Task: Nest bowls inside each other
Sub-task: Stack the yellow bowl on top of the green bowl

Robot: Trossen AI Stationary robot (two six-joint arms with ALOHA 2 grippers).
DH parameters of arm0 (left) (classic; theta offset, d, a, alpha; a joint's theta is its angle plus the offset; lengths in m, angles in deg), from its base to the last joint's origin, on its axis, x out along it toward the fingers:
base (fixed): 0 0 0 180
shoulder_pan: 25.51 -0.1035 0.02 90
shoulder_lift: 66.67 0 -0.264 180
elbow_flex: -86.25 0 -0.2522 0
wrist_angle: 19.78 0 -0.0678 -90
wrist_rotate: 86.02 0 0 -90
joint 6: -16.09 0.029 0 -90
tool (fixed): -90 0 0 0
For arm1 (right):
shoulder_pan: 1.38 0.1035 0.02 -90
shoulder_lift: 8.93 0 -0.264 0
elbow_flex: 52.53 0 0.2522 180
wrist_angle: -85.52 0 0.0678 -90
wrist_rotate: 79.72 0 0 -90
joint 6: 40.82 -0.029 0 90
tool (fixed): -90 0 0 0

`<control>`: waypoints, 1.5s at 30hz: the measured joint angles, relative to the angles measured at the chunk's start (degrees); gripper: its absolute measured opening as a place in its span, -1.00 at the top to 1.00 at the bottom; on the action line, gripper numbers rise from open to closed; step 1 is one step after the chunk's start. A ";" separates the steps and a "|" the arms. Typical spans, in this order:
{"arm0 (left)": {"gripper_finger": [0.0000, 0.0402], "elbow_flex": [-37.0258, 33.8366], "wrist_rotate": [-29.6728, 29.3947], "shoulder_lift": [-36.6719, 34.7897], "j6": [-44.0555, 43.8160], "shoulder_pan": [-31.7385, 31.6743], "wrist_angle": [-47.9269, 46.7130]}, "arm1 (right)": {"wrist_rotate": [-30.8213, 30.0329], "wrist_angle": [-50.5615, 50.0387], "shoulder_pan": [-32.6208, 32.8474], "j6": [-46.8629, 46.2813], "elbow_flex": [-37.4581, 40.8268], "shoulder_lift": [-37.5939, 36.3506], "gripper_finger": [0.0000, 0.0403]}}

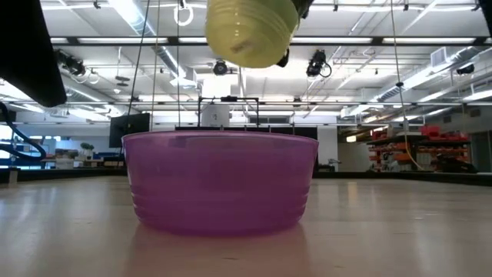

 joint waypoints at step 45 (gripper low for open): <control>0.93 0.00 -0.36 -0.09 -11.11 2.76 -3.40 | -10.80 4.67 -3.16 13.77 -1.19 14.80 1.00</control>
